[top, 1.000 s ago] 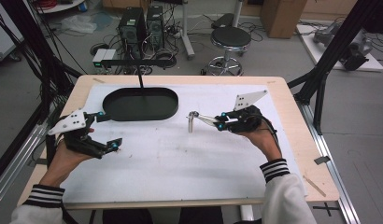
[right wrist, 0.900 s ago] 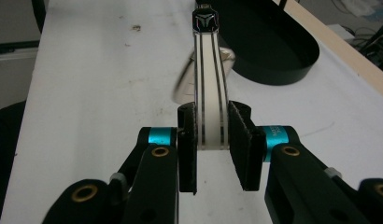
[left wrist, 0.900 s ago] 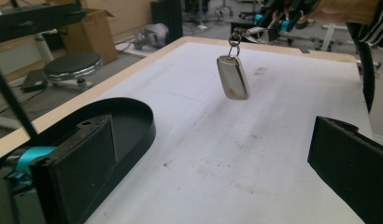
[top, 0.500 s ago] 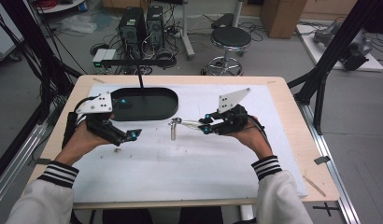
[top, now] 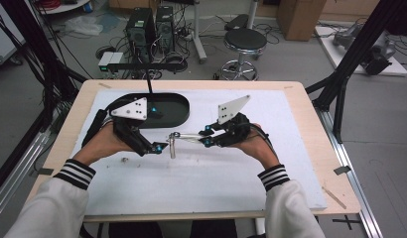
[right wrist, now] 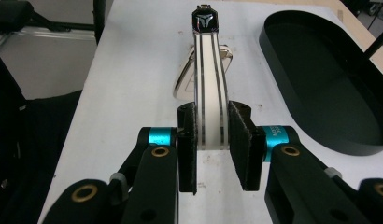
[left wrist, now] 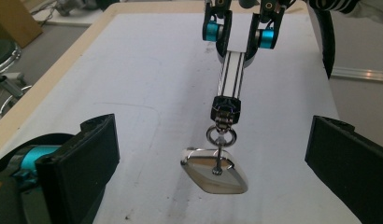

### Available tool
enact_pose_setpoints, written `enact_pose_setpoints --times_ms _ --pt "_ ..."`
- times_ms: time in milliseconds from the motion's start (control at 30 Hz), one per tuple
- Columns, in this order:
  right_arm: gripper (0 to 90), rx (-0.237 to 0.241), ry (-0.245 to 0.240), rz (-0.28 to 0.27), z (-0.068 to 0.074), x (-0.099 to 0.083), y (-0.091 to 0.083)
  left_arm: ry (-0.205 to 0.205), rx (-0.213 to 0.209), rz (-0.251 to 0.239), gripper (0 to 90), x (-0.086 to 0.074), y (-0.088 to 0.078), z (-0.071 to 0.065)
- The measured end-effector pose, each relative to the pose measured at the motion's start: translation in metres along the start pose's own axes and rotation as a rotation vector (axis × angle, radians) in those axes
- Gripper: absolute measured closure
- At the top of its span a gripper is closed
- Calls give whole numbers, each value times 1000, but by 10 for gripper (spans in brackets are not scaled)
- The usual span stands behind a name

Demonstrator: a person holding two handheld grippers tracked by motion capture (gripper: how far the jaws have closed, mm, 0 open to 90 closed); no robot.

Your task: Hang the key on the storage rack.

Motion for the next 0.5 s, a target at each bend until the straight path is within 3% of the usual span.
enact_pose_setpoints --times_ms 67,267,367,500 --pt "740 5 -8 -4 1 1 2 6 -30 1 139 0 3 -3" --pt "740 19 -20 14 3 2 5 10 -56 47 150 -2 11 -7" --pt "740 22 -25 15 4 3 7 29 -81 62 253 -3 13 -9" --pt "740 30 -33 32 4 4 10 29 -97 102 306 -5 15 -11"
Point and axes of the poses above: each handheld gripper's, and its own axes: y roughly forward along the jaws, x roughly out of its top, z roughly to its left, the point moved 10 cm from there along y, roughly forward along the jaws, and after that the axes turned 15 degrees about -z, right-handed, at the moved point
